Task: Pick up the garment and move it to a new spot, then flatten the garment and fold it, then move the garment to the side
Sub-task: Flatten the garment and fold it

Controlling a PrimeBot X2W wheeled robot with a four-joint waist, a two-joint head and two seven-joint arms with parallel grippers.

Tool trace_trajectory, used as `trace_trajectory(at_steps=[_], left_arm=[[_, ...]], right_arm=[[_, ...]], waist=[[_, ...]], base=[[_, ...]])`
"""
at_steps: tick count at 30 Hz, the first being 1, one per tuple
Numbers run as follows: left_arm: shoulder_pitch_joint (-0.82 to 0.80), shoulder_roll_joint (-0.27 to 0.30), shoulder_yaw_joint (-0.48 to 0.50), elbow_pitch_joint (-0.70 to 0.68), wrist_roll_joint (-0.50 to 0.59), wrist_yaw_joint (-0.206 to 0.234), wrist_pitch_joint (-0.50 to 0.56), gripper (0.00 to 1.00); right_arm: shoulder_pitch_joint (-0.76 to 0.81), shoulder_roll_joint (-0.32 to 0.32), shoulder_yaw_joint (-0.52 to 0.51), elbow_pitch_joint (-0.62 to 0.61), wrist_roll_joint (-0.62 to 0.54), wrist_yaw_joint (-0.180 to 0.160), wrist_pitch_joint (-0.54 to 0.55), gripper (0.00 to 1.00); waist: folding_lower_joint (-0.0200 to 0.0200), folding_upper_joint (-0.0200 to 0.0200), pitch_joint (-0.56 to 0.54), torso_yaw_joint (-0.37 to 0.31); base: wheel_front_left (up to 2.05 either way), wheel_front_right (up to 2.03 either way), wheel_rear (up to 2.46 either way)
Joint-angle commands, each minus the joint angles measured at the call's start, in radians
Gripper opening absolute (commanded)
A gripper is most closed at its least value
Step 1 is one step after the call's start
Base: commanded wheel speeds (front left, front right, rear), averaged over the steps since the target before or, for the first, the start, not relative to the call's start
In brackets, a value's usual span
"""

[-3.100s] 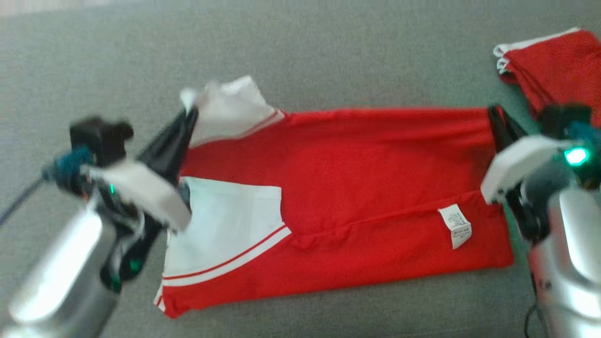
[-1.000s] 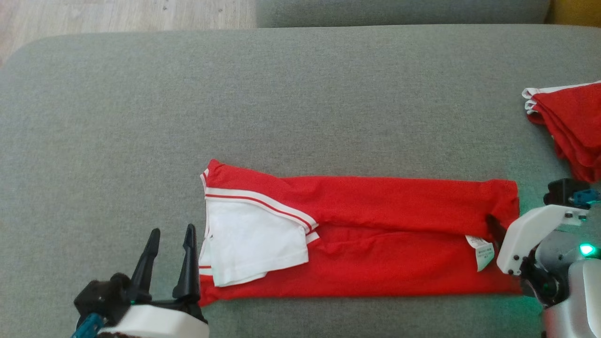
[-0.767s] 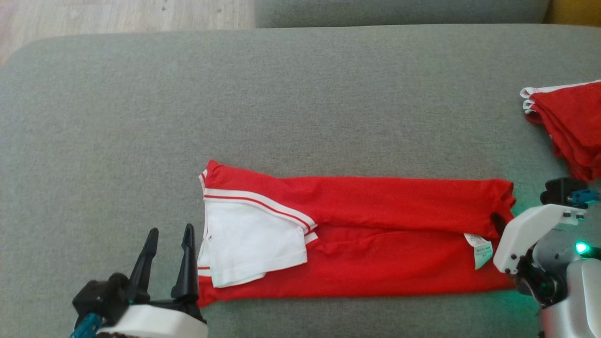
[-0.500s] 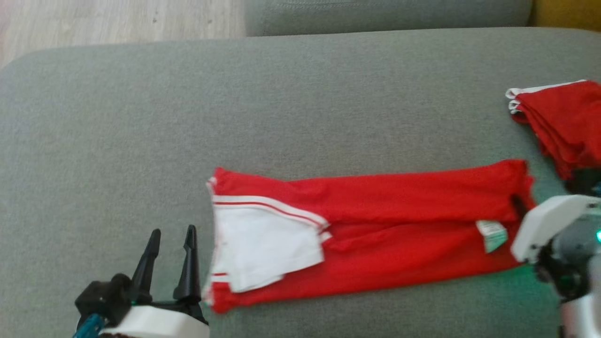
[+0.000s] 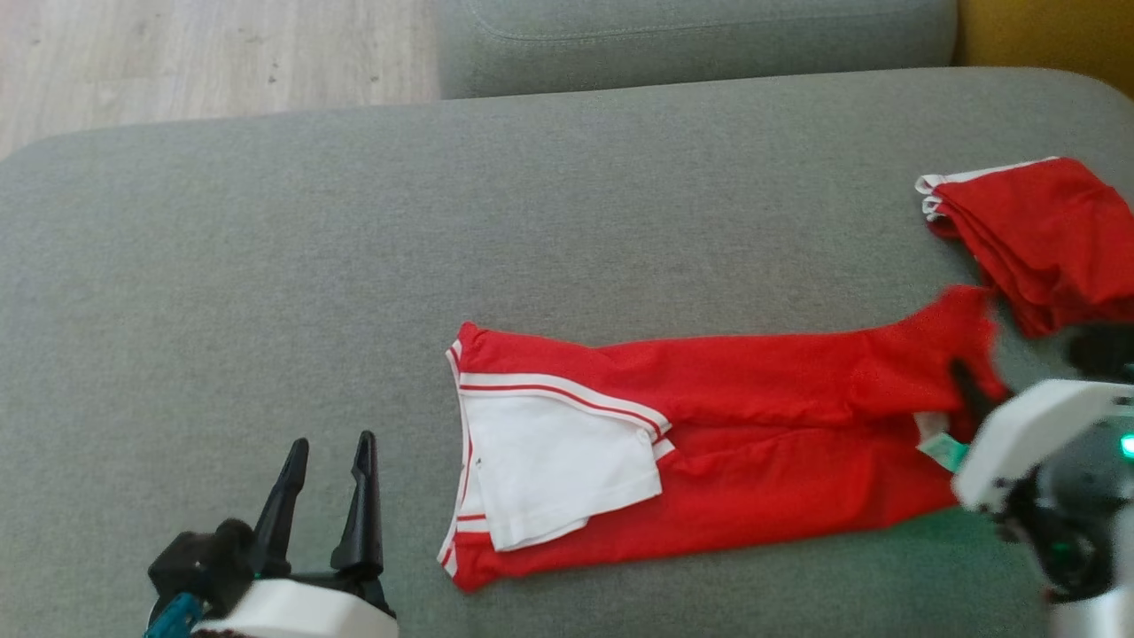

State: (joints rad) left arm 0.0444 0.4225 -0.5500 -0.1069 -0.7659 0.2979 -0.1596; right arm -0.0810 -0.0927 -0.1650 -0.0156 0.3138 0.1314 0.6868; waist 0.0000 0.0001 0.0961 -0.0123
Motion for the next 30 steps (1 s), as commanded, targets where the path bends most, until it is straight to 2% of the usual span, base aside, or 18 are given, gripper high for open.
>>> trace_trajectory(at_steps=[1,9,16,22,30], left_arm=[[-0.049,0.017,0.036,-0.025,-0.001,-0.003,-0.005,1.0],[-0.037,0.026,0.048,-0.025,-0.01,0.001,-0.011,1.0],[-0.041,0.023,0.043,-0.025,-0.013,-0.004,-0.013,1.0],[-0.047,0.007,0.029,-0.011,-0.014,-0.012,-0.018,1.0],[-0.058,-0.008,0.015,0.008,-0.015,-0.022,-0.021,1.0]], right_arm=[[-0.014,-0.004,0.039,-0.052,0.015,-0.001,0.004,0.0],[-0.017,0.038,0.291,-0.089,0.119,-0.001,-0.03,0.0],[-0.073,0.042,0.5,0.0,0.271,-0.001,-0.134,0.0],[-0.137,0.042,0.605,0.115,0.359,-0.001,-0.215,0.0],[-0.221,0.042,0.691,0.258,0.477,-0.001,-0.293,0.0]], waist=[[0.0,-0.0001,-0.003,0.006],[0.0,-0.0001,-0.016,0.049],[0.0,-0.0001,-0.017,0.11],[0.0,-0.0001,-0.015,0.162],[0.0,-0.0001,-0.01,0.202]], base=[[0.0,0.0,0.0],[0.0,0.0,0.0],[0.0,0.0,0.0],[0.0,0.0,0.0],[0.0,0.0,0.0]])
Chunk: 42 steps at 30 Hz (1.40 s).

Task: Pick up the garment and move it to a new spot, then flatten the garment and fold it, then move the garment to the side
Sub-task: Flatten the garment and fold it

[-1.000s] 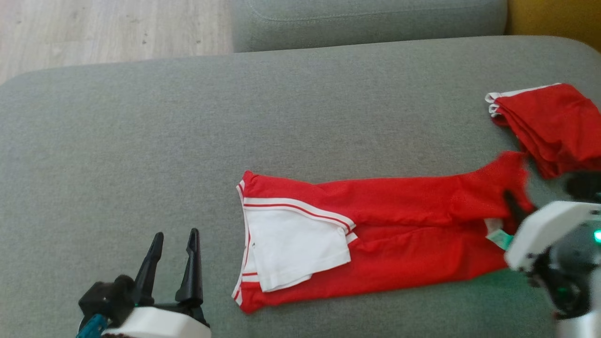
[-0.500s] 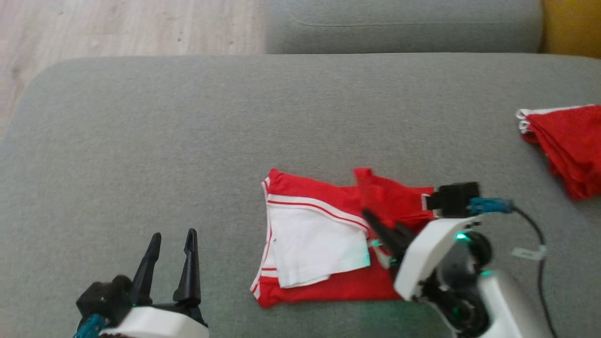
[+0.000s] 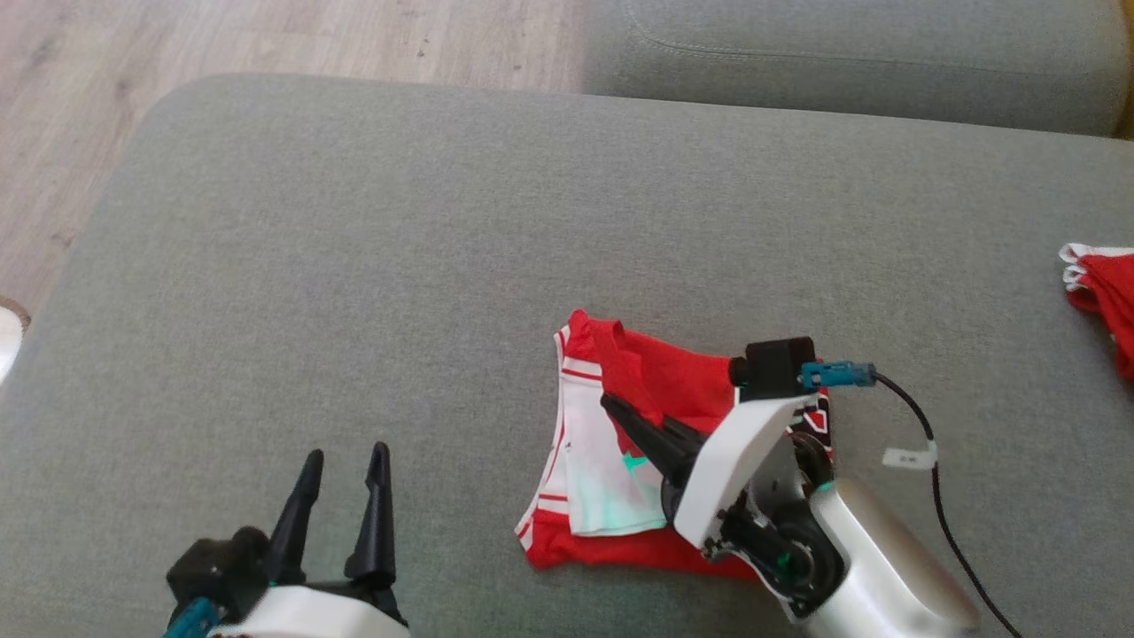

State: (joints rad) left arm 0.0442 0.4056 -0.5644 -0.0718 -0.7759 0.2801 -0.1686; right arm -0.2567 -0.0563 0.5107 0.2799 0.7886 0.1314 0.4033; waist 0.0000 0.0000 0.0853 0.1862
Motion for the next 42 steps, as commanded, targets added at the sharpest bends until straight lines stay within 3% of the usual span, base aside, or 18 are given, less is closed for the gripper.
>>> trace_trajectory(at_steps=[1,2,3,4,9,13,17,24,32,33,35,36,37,38,39,41,42], left_arm=[[-0.059,0.007,0.027,-0.024,-0.004,-0.006,-0.012,1.0],[-0.06,0.006,0.024,-0.021,-0.004,-0.007,-0.012,1.0],[-0.062,0.004,0.022,-0.019,-0.004,-0.008,-0.012,1.0],[-0.065,0.0,0.017,-0.014,-0.004,-0.01,-0.011,1.0],[-0.061,-0.003,0.012,-0.005,-0.005,-0.01,-0.012,1.0],[-0.055,-0.005,0.004,-0.004,-0.004,-0.009,-0.012,1.0],[-0.054,-0.011,-0.006,-0.005,-0.001,-0.008,-0.011,1.0],[-0.054,-0.014,-0.016,-0.006,0.004,-0.004,-0.01,1.0],[-0.062,-0.012,-0.019,-0.007,0.006,-0.002,-0.01,1.0],[-0.062,-0.012,-0.019,-0.007,0.005,-0.002,-0.009,1.0],[-0.063,-0.011,-0.019,-0.006,0.005,-0.002,-0.008,1.0],[-0.063,-0.011,-0.019,-0.006,0.005,-0.002,-0.008,1.0],[-0.065,-0.01,-0.019,-0.005,0.004,-0.001,-0.008,1.0],[-0.066,-0.009,-0.018,-0.005,0.004,-0.001,-0.008,1.0],[-0.066,-0.009,-0.018,-0.005,0.004,-0.001,-0.008,1.0],[-0.067,-0.008,-0.017,-0.005,0.004,0.0,-0.008,1.0],[-0.068,-0.008,-0.016,-0.005,0.004,0.001,-0.009,1.0]], right_arm=[[-0.059,0.006,0.027,-0.016,0.013,-0.001,-0.023,0.0],[-0.074,0.006,0.037,0.006,0.023,-0.001,-0.037,0.12],[-0.087,0.006,0.046,0.03,0.032,-0.001,-0.05,0.39],[-0.113,0.006,0.062,0.07,0.055,-0.001,-0.084,1.0],[-0.169,0.006,0.097,0.125,0.099,-0.001,-0.171,1.0],[-0.211,0.006,0.083,0.146,0.06,-0.001,-0.256,1.0],[-0.243,0.006,0.031,0.168,-0.106,-0.001,-0.325,1.0],[-0.178,0.006,-0.084,0.107,-0.366,-0.001,-0.35,1.0],[0.0,0.006,-0.076,0.0,-0.505,-0.001,-0.321,1.0],[0.013,0.006,-0.062,-0.004,-0.51,-0.001,-0.324,0.88],[0.034,0.006,-0.027,-0.005,-0.523,-0.001,-0.327,0.45],[0.034,0.006,-0.027,-0.005,-0.523,-0.001,-0.327,0.45],[0.047,0.006,0.012,0.004,-0.536,-0.001,-0.327,0.25],[0.051,0.006,0.031,0.011,-0.542,-0.001,-0.327,0.16],[0.051,0.006,0.031,0.011,-0.542,-0.001,-0.327,0.16],[0.052,0.006,0.07,0.03,-0.551,-0.001,-0.33,0.0],[0.05,0.006,0.089,0.043,-0.556,-0.001,-0.332,0.0]], waist=[[0.0,0.0,0.0,0.006],[0.0,0.0,0.0,0.01],[0.0,0.0,0.0,0.013],[0.0,0.0,-0.001,0.018],[0.0,0.0,-0.008,0.011],[0.0,0.0,-0.017,-0.009],[0.0,0.0,-0.024,-0.03],[0.0,0.0,-0.028,-0.062],[0.0,0.0,-0.023,-0.077],[0.0,0.0,-0.022,-0.076],[0.0,0.0,-0.022,-0.074],[0.0,0.0,-0.022,-0.074],[0.0,0.0,-0.021,-0.069],[0.0,0.0,-0.02,-0.067],[0.0,0.0,-0.02,-0.067],[0.0,0.0,-0.018,-0.062],[0.0,0.0,-0.018,-0.06]], base=[[0.0,0.0,0.0],[0.0,0.0,0.0],[0.0,0.0,0.0],[0.0,0.0,0.0],[0.0,0.0,0.0],[0.0,0.0,0.0],[0.0,0.0,0.0],[0.0,0.0,0.0],[0.0,0.0,0.0],[0.0,0.0,0.0],[0.0,0.0,0.0],[0.0,0.0,0.0],[0.0,0.0,0.0],[0.0,0.0,0.0],[0.0,0.0,0.0],[0.0,0.0,0.0],[0.0,0.0,0.0]])
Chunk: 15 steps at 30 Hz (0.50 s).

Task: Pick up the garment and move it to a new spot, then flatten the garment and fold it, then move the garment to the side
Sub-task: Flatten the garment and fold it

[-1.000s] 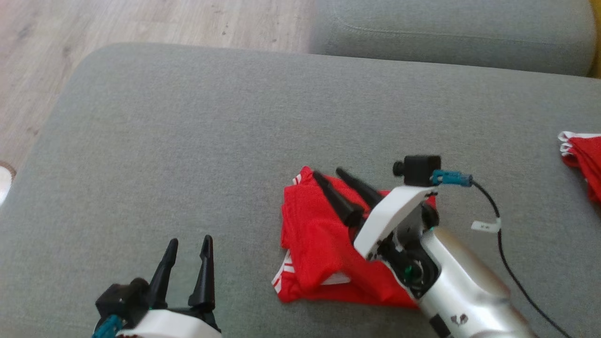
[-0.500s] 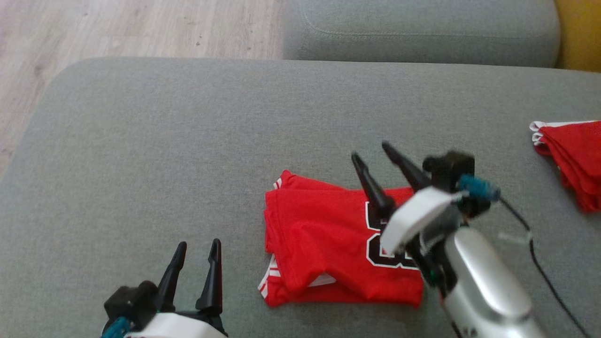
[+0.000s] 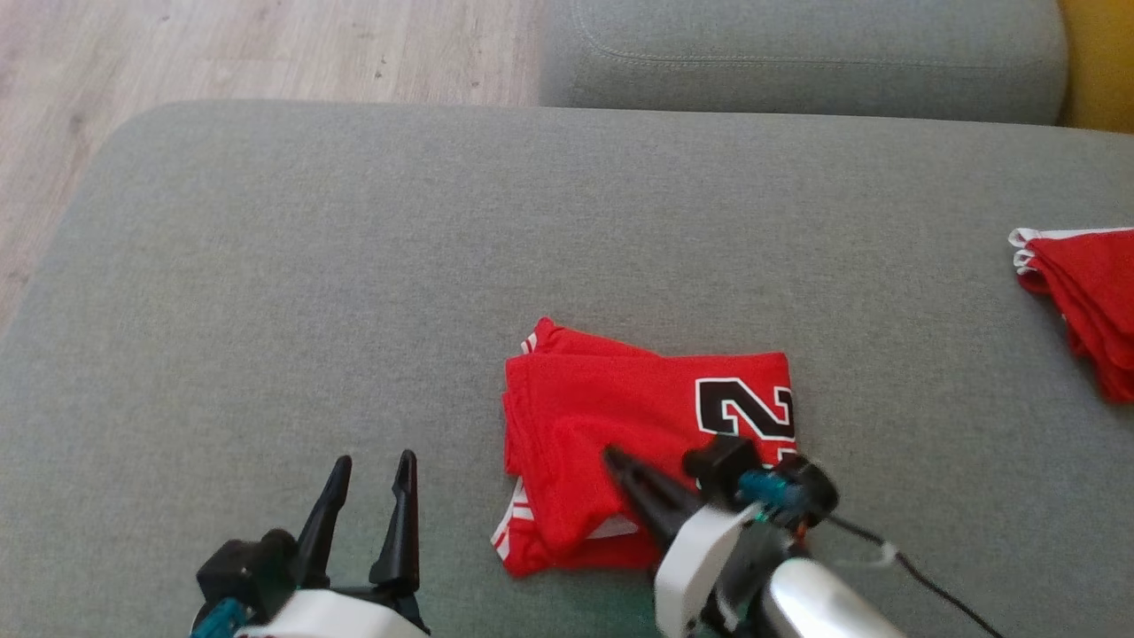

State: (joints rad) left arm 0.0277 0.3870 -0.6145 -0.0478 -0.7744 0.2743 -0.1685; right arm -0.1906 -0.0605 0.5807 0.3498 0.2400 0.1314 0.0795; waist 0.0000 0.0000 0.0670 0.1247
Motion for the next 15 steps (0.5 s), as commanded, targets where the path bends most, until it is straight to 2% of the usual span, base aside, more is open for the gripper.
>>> trace_trajectory(at_steps=[1,10,15], left_arm=[[-0.052,0.011,0.035,-0.029,0.002,0.007,-0.009,1.0],[-0.053,0.014,0.039,-0.028,-0.002,0.009,-0.014,1.0],[-0.054,0.013,0.041,-0.024,-0.004,0.011,-0.017,1.0]], right_arm=[[-0.019,0.01,0.04,-0.013,-0.012,-0.001,-0.008,0.0],[-0.052,0.01,0.234,0.115,0.032,-0.001,-0.002,0.0],[-0.079,0.01,0.261,0.124,0.074,-0.001,-0.042,0.0]], waist=[[0.0,0.0,0.002,0.004],[0.0,0.0,0.011,0.013],[0.0,0.0,0.011,0.005]], base=[[0.0,0.0,0.0],[0.0,0.0,0.0],[0.0,0.0,0.0]])
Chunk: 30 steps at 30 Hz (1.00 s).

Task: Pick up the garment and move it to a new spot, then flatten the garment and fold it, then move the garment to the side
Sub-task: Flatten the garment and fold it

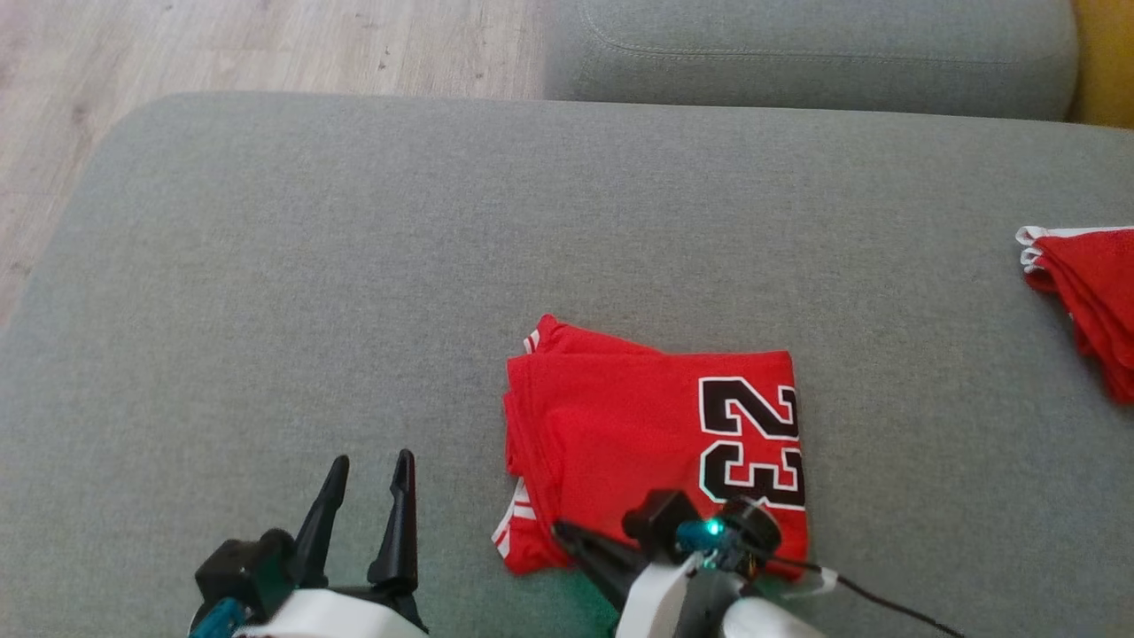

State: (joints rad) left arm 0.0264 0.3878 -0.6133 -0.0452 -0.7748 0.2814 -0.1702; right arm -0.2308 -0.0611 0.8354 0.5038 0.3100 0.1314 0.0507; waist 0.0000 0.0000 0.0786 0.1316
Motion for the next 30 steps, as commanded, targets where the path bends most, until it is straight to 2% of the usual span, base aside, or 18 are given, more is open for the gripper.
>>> trace_trajectory(at_steps=[1,2,4,6,8,9,20,24,30], left_arm=[[-0.052,0.013,0.041,-0.026,-0.004,0.004,-0.017,1.0],[-0.051,0.013,0.041,-0.026,-0.005,0.005,-0.017,1.0],[-0.05,0.013,0.042,-0.023,-0.005,0.005,-0.019,1.0],[-0.052,0.013,0.04,-0.02,-0.003,0.004,-0.022,1.0],[-0.056,0.01,0.039,-0.015,-0.003,0.001,-0.024,1.0],[-0.058,0.006,0.038,-0.012,-0.003,-0.001,-0.026,1.0],[-0.052,-0.031,0.041,0.067,0.002,-0.014,-0.063,1.0],[-0.027,-0.038,0.061,0.088,0.003,-0.016,-0.077,1.0],[0.002,-0.043,0.082,0.099,0.017,-0.015,-0.086,1.0]], right_arm=[[-0.045,0.011,0.0,-0.033,0.004,-0.001,-0.025,0.0],[-0.05,0.011,-0.009,-0.039,0.003,-0.001,-0.037,0.0],[-0.053,0.011,-0.041,-0.054,0.001,-0.001,-0.063,0.17],[-0.047,0.011,-0.088,-0.076,-0.005,-0.001,-0.089,0.47],[-0.033,0.011,-0.151,-0.102,-0.016,-0.001,-0.112,0.95],[-0.022,0.011,-0.187,-0.116,-0.023,-0.001,-0.12,1.0],[0.193,0.011,-0.564,-0.337,-0.101,-0.001,-0.141,1.0],[0.264,0.011,-0.638,-0.411,-0.117,-0.001,-0.135,1.0],[0.328,0.011,-0.702,-0.458,-0.123,-0.001,-0.127,1.0]], waist=[[0.0,0.0,-0.002,-0.004],[0.0,0.0,-0.004,-0.007],[0.0,0.0,-0.01,-0.014],[0.0,0.0,-0.019,-0.021],[0.0,0.0,-0.03,-0.028],[0.0,0.0,-0.036,-0.032],[0.0,0.0,-0.095,-0.074],[0.0,0.0,-0.103,-0.088],[0.0,0.0,-0.108,-0.095]], base=[[0.0,0.0,0.0],[0.0,0.0,0.0],[0.0,0.0,0.0],[0.0,0.0,0.0],[0.0,0.0,0.0],[0.0,0.0,0.0],[0.0,0.0,0.0],[0.0,0.0,0.0],[0.0,0.0,0.0]])
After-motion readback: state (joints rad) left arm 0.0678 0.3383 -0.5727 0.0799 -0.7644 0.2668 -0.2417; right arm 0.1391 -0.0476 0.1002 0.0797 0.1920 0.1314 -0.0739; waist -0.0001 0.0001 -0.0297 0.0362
